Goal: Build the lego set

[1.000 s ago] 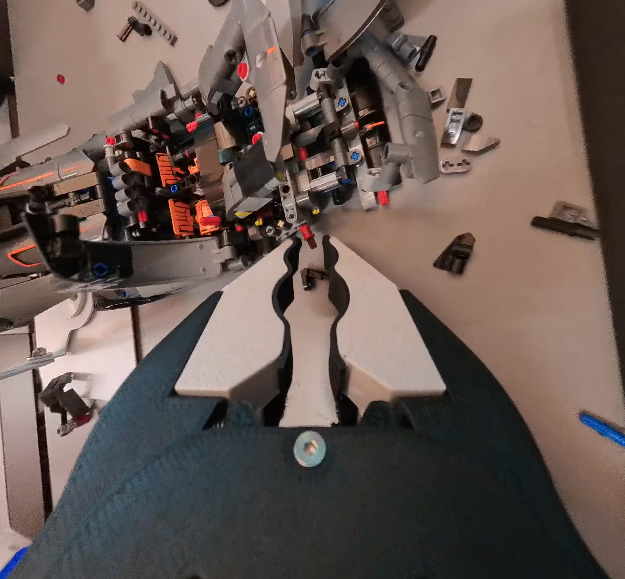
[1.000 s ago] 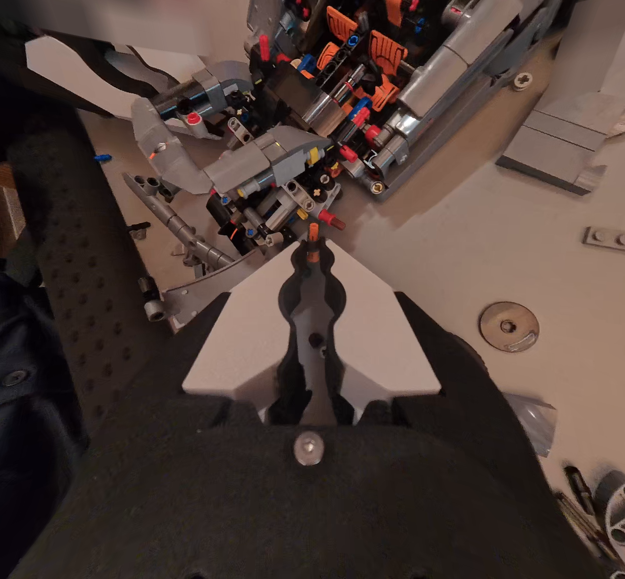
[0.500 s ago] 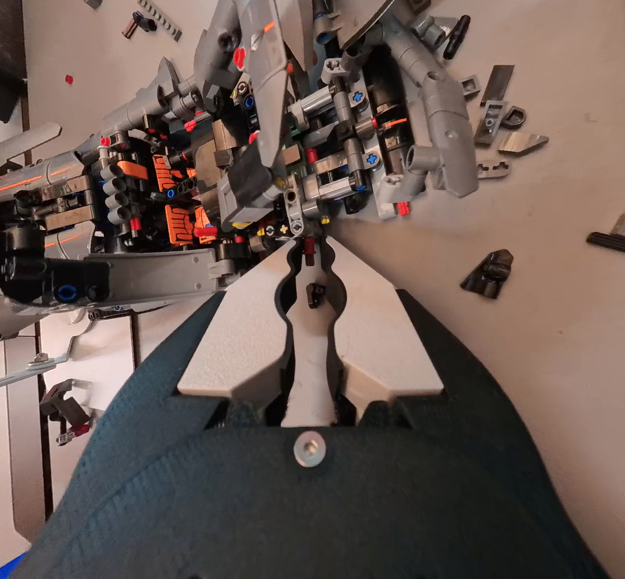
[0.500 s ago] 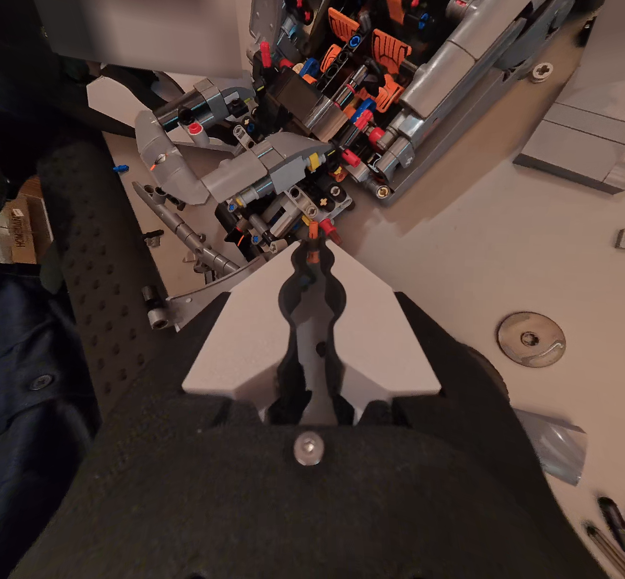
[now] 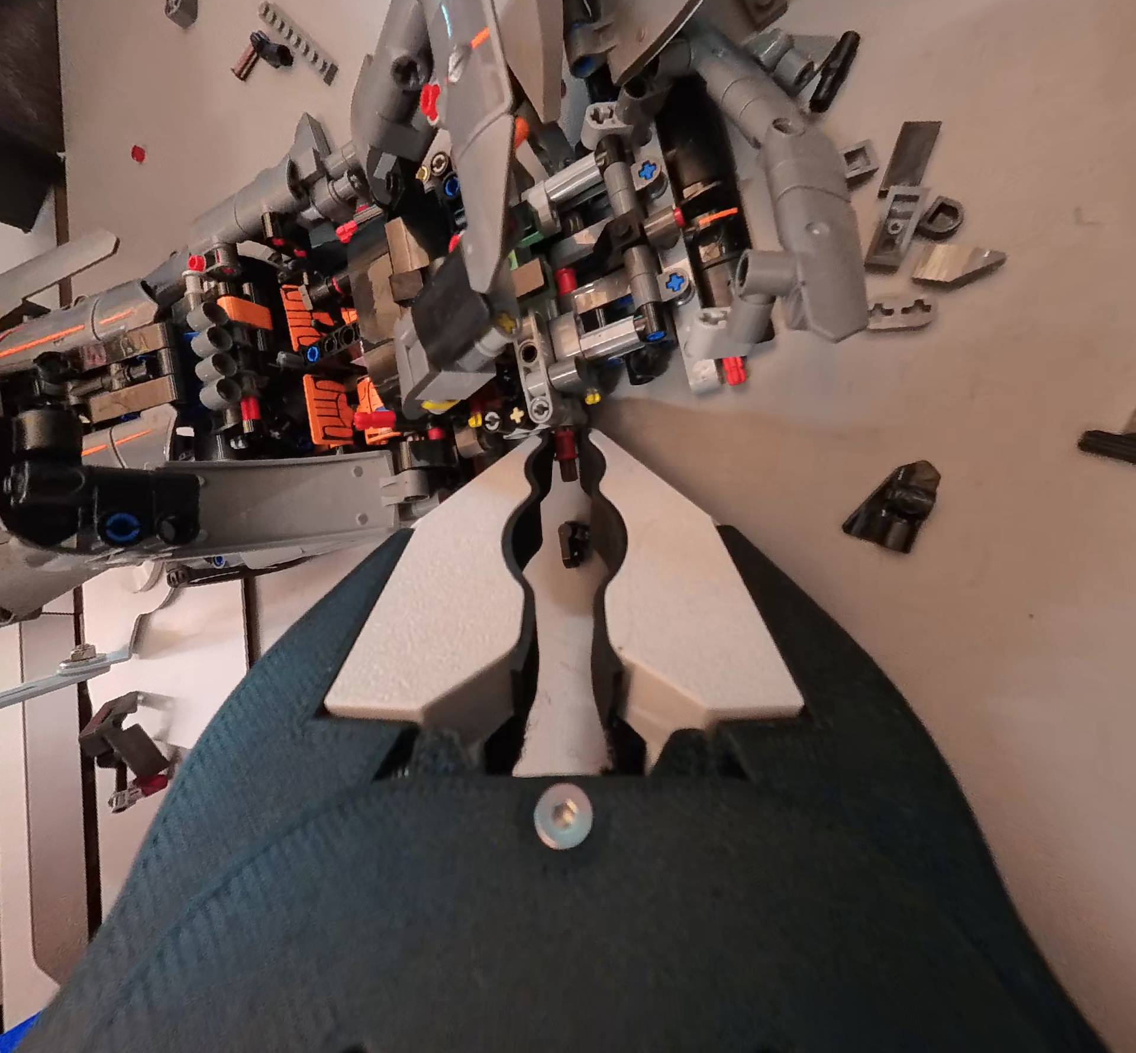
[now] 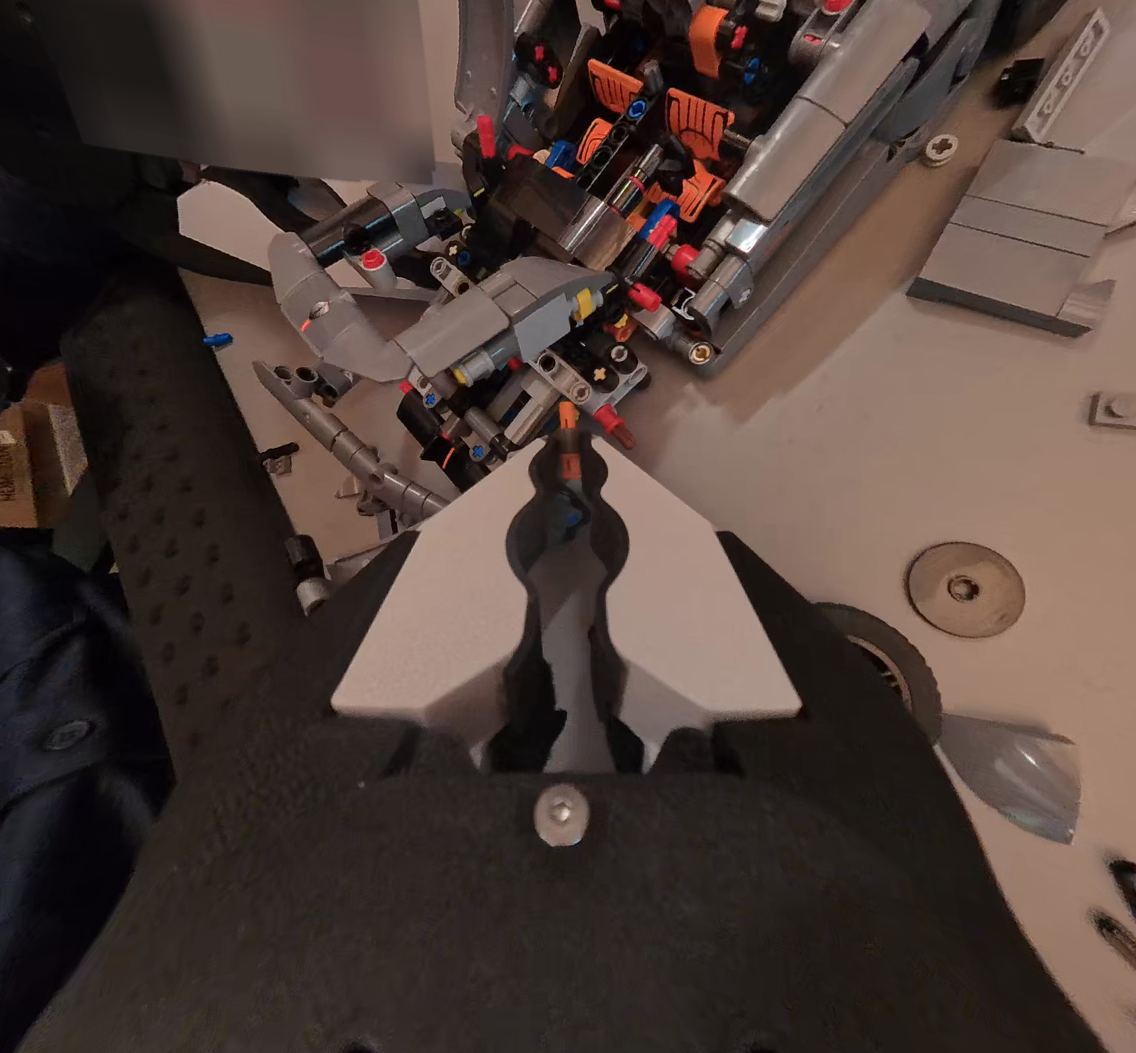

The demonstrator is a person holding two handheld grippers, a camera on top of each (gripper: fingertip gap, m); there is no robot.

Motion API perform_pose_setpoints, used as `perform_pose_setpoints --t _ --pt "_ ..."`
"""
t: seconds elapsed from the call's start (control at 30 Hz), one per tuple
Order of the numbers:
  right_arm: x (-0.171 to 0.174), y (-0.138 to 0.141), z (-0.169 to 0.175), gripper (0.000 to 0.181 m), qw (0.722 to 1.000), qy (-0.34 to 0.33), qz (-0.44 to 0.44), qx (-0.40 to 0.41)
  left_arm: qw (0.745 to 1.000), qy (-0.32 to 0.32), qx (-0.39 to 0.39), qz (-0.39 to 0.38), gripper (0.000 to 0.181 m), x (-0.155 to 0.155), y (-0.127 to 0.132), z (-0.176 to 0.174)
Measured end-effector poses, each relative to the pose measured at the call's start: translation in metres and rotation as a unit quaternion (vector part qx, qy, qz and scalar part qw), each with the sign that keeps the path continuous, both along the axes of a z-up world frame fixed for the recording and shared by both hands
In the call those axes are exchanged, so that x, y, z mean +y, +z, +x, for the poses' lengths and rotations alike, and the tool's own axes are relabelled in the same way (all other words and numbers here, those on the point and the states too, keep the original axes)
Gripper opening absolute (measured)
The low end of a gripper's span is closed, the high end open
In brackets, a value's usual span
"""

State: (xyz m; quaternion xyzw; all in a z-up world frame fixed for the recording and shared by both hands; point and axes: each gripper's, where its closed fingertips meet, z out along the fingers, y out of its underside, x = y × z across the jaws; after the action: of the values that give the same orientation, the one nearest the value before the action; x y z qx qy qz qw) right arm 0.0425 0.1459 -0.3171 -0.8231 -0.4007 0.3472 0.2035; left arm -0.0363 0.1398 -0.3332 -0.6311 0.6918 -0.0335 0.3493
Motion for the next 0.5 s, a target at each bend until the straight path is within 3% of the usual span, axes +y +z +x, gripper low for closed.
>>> perform_pose_setpoints --t 0.3,0.5 --pt "0.0018 -0.0007 0.0011 0.004 0.995 -0.029 0.076 -0.048 1.0 0.001 0.0 0.002 0.005 0.0007 0.0001 0.0007" --pt "-0.0039 -0.0035 -0.0035 0.005 0.995 -0.028 0.08 -0.052 1.0 -0.002 -0.001 0.002 0.005 -0.0002 0.0 0.0014"
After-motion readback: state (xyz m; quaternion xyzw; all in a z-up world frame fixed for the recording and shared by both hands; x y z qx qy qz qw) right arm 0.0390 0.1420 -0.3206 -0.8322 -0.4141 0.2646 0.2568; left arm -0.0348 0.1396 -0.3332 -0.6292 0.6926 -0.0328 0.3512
